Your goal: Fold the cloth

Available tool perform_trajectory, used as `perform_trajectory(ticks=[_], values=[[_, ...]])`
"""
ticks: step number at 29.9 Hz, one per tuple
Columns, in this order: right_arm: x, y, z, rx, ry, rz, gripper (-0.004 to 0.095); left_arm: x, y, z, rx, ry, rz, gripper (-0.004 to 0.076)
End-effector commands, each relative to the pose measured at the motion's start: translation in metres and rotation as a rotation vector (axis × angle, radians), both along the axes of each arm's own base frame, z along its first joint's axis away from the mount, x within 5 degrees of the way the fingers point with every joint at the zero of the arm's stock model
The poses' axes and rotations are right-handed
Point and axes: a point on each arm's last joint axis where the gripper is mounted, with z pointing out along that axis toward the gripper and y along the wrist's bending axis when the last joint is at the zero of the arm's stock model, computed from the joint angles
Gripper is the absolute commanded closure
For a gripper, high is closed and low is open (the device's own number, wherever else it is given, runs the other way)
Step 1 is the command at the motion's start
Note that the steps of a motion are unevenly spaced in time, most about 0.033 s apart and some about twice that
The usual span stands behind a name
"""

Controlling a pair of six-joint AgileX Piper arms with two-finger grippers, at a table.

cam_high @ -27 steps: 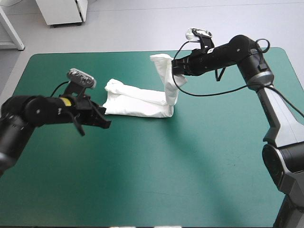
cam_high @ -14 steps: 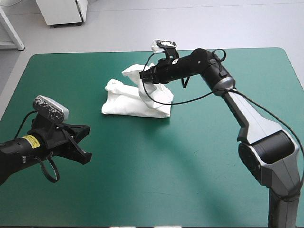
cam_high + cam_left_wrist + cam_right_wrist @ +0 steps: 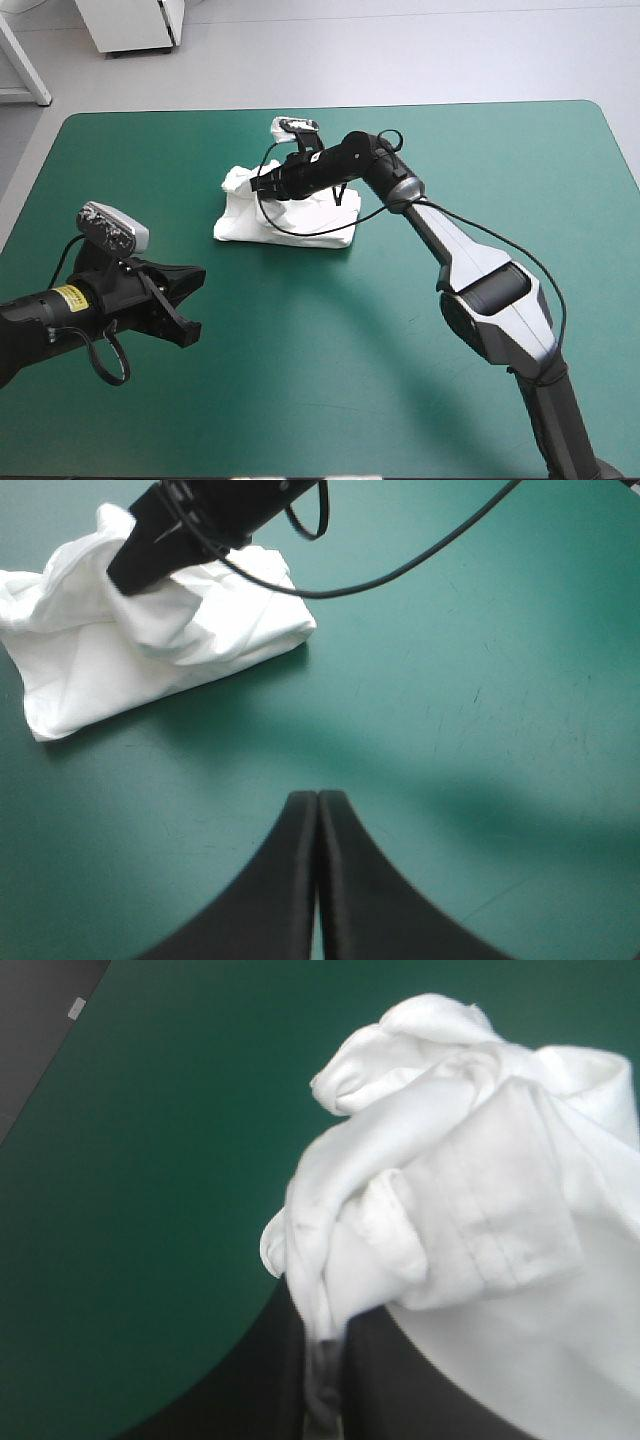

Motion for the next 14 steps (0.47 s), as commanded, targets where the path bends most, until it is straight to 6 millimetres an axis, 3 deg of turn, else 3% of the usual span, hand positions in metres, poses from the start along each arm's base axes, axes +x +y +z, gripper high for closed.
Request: perform_trajectory(ticks=[1, 5, 7, 8, 12, 14], values=[[-0.007, 0.010, 0.036, 0.127, -0.063, -0.010, 0.0927, -0.001, -0.002, 0.013, -0.074, -0.054, 0.011, 0.0733], [-0.002, 0.019, 0.022, 0.159, -0.045, -0.026, 0.0894, -0.002, -0.002, 0.012, -0.067, -0.047, 0.005, 0.0733], [0.000, 0.022, 0.016, 0.181, -0.033, -0.015, 0.0815, -0.002, -0.002, 0.012, -0.067, -0.047, 0.005, 0.0733], [0.000, 0.024, 0.012, 0.192, -0.023, -0.002, 0.0757, -0.002, -0.002, 0.012, -0.067, -0.047, 0.005, 0.0733], [-0.006, 0.028, 0.013, 0.241, 0.033, 0.050, 0.0374, -0.002, -0.002, 0.012, -0.067, -0.047, 0.005, 0.0733], [-0.008, 0.028, 0.015, 0.238, 0.047, 0.064, 0.0297, -0.002, -0.002, 0.012, -0.067, -0.048, 0.005, 0.0733]])
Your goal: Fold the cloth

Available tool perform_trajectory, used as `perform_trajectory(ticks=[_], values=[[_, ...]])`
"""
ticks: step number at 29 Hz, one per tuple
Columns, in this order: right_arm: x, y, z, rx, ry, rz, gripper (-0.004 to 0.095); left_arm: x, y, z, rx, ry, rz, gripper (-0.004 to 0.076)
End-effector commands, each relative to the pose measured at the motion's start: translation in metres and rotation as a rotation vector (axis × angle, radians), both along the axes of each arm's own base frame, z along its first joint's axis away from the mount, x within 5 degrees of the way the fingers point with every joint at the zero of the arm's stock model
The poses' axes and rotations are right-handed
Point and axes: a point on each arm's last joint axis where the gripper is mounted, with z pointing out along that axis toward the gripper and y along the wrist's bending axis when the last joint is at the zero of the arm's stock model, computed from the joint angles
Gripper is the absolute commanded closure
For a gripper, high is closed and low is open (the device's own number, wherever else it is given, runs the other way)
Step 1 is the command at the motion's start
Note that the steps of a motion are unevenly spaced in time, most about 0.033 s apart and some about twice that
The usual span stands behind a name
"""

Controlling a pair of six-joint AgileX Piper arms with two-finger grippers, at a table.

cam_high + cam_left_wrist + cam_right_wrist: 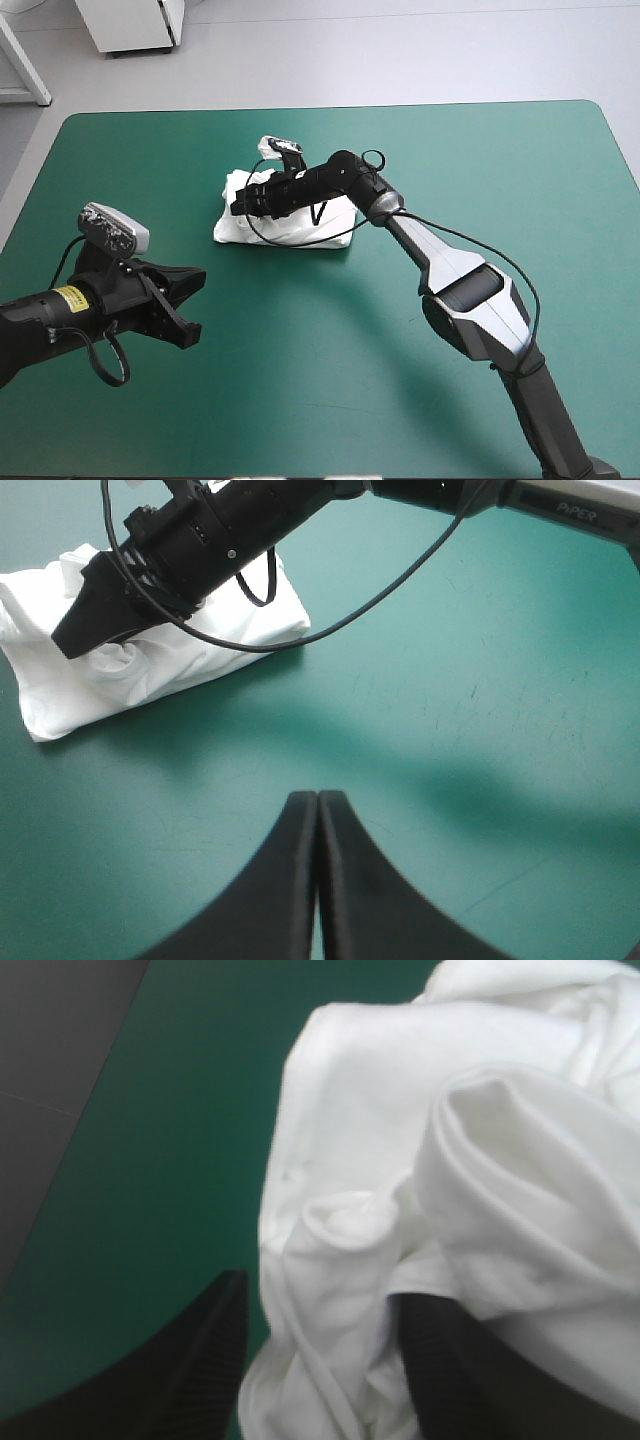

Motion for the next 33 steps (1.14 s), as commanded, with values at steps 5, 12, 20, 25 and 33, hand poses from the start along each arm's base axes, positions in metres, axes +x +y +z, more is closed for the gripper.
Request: perform_trajectory(ticks=[5, 12, 20, 25, 33], values=[[-0.019, -0.007, 0.086, 0.079, -0.125, 0.073, 0.0416, -0.001, -0.001, 0.013, -0.068, -0.056, 0.010, 0.0733], [-0.025, -0.037, 0.112, -0.234, -0.197, 0.060, 0.0451, -0.001, -0.001, 0.013, -0.068, -0.057, 0.011, 0.0733], [-0.006, -0.082, 0.132, -0.216, -0.151, -0.116, 0.0451, 0.000, -0.001, 0.013, -0.068, -0.065, 0.016, 0.0733], [-0.005, -0.107, 0.147, -0.323, -0.224, -0.197, 0.0451, -0.001, -0.001, 0.013, -0.070, -0.061, 0.013, 0.0733], [-0.026, -0.134, 0.100, -0.566, -0.029, -0.191, 0.0451, -0.001, -0.001, 0.013, -0.070, -0.061, 0.013, 0.0733]])
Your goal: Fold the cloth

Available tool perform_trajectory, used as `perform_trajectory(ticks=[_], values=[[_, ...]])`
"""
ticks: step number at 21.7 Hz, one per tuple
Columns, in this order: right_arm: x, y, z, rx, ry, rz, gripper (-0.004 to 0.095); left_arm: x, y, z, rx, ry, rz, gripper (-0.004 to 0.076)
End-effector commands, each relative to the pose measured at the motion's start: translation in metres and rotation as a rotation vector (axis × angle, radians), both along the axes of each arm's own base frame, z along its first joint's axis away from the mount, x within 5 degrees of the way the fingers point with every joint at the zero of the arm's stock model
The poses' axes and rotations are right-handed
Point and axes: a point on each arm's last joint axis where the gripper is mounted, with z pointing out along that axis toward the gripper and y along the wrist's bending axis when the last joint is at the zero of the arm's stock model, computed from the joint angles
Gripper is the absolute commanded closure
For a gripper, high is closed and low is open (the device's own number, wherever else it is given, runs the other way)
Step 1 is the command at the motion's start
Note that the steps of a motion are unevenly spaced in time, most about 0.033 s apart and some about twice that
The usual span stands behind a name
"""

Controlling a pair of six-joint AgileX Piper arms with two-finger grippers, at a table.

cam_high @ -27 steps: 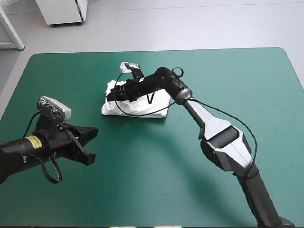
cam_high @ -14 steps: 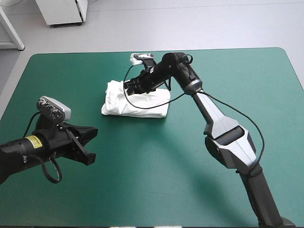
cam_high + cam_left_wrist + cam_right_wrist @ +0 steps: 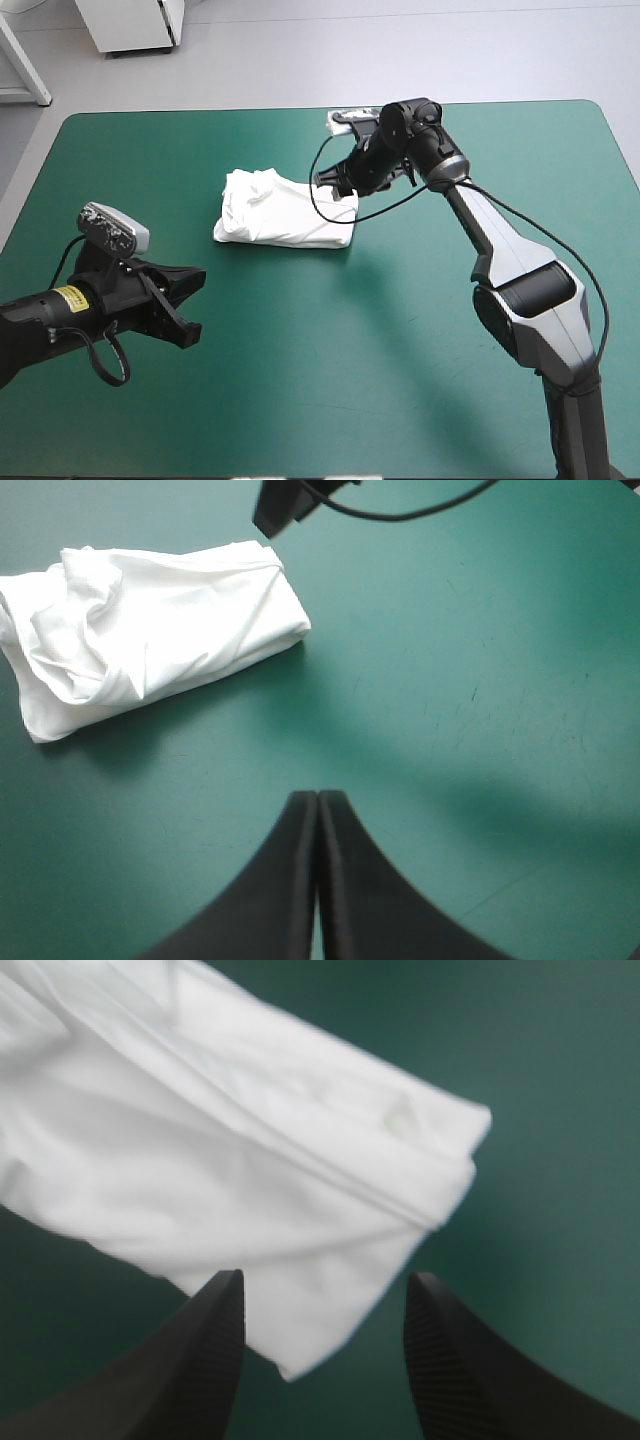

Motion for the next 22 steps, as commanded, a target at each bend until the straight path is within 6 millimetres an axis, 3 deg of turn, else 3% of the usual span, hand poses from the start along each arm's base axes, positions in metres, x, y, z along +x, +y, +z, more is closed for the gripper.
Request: perform_trajectory(ticks=[1, 4, 16, 18, 19, 20, 22], values=[[-0.019, -0.015, 0.018, 0.000, -0.016, -0.016, 0.0451, -0.001, -0.001, 0.013, -0.071, -0.061, 0.013, 0.0733], [-0.014, -0.013, -0.008, 0.022, 0.033, -0.022, 0.0451, 0.000, -0.001, 0.014, -0.072, -0.065, 0.015, 0.0733], [0.009, 0.002, -0.058, 0.127, 0.098, -0.033, 0.0475, 0.002, 0.000, 0.016, -0.073, -0.099, 0.035, 0.0733], [0.009, 0.002, -0.059, 0.123, 0.105, -0.031, 0.0570, 0.002, 0.000, 0.016, -0.073, -0.104, 0.037, 0.0733], [0.008, 0.002, -0.060, 0.117, 0.106, -0.029, 0.0663, 0.003, 0.000, 0.016, -0.074, -0.106, 0.038, 0.0733], [0.008, 0.001, -0.060, 0.106, 0.104, -0.023, 0.0898, 0.003, 0.000, 0.017, -0.076, -0.111, 0.041, 0.0733], [0.008, -0.001, -0.060, 0.083, 0.101, -0.023, 0.0916, 0.003, 0.000, 0.017, -0.077, -0.113, 0.042, 0.0733]])
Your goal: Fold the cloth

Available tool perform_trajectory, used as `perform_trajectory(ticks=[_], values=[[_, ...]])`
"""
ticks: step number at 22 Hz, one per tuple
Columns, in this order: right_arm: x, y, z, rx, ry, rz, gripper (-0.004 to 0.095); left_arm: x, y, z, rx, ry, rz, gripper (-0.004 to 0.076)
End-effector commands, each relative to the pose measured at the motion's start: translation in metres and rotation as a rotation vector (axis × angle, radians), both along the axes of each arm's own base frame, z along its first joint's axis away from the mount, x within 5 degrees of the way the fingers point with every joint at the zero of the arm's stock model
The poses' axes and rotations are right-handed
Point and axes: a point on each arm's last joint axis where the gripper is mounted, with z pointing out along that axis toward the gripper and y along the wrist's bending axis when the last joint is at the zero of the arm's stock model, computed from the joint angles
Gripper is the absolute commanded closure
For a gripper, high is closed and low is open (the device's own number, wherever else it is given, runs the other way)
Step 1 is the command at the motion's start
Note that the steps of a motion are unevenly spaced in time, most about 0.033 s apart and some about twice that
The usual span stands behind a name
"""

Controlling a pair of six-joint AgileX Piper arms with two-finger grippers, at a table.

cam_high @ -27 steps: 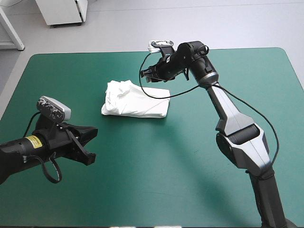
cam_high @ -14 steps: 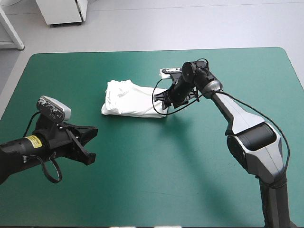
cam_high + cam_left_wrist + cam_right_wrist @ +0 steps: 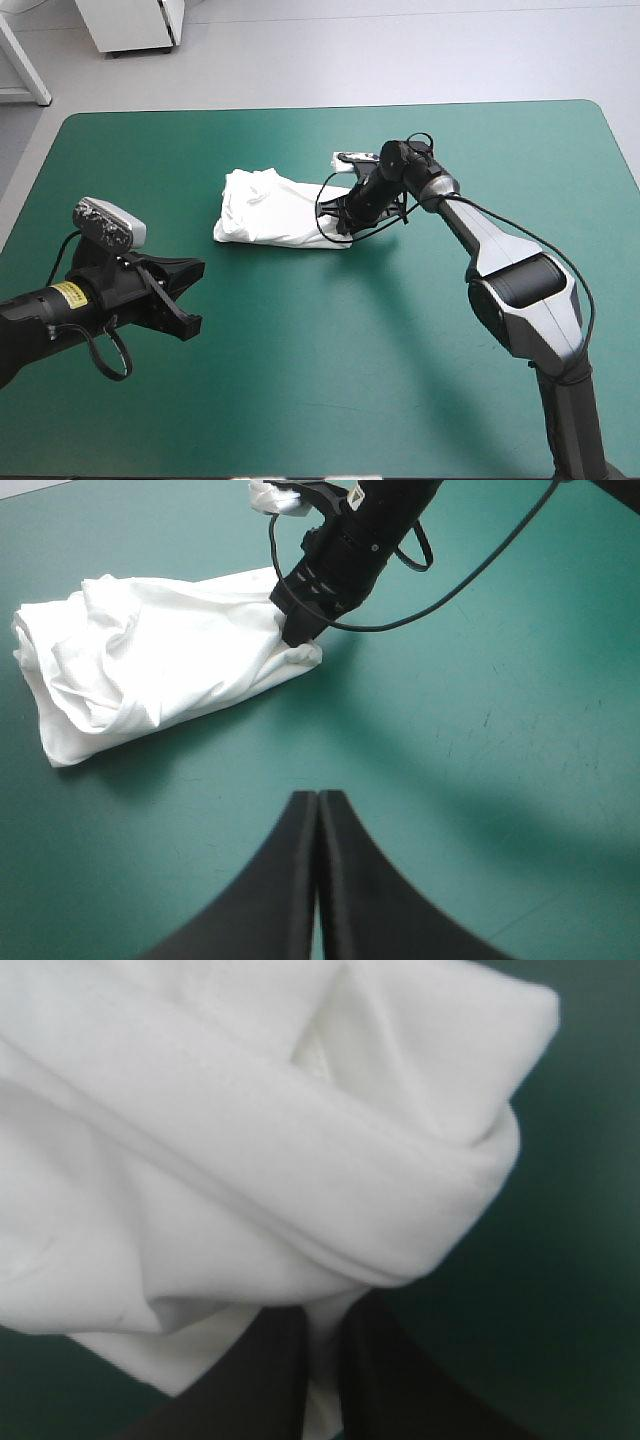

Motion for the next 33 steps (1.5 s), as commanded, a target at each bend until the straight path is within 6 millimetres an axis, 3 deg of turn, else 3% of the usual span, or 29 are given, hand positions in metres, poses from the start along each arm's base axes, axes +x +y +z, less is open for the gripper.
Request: perform_trajectory(ticks=[1, 4, 9, 13, 17, 20, 23, 28, 33], values=[[-0.003, -0.006, 0.032, -0.004, -0.075, 0.016, 0.0922, 0.000, 0.000, 0.014, -0.063, -0.072, 0.020, 0.0733], [-0.001, -0.017, 0.037, -0.137, -0.095, 0.023, 0.0927, 0.000, 0.000, 0.014, -0.063, -0.073, 0.020, 0.0733], [0.010, -0.059, 0.053, -0.307, -0.149, -0.046, 0.0927, 0.000, 0.000, 0.014, -0.063, -0.070, 0.020, 0.0733], [0.024, -0.118, 0.066, -0.389, -0.186, -0.154, 0.0927, 0.000, 0.000, 0.014, -0.065, -0.067, 0.018, 0.0733], [0.035, -0.197, 0.069, -0.473, -0.180, -0.290, 0.0927, 0.000, 0.000, 0.014, -0.064, -0.068, 0.018, 0.0733], [0.036, -0.240, 0.069, -0.504, -0.167, -0.347, 0.0927, 0.000, -0.001, 0.014, -0.067, -0.067, 0.016, 0.0733], [0.032, -0.298, 0.070, -0.542, -0.142, -0.441, 0.0927, 0.000, -0.001, 0.014, -0.067, -0.067, 0.016, 0.0733], [0.021, -0.352, 0.070, -0.582, -0.116, -0.521, 0.0927, 0.000, -0.001, 0.014, -0.067, -0.067, 0.016, 0.0733], [0.010, -0.386, 0.070, -0.586, -0.095, -0.592, 0.0927, 0.000, -0.001, 0.014, -0.068, -0.070, 0.018, 0.0733]])
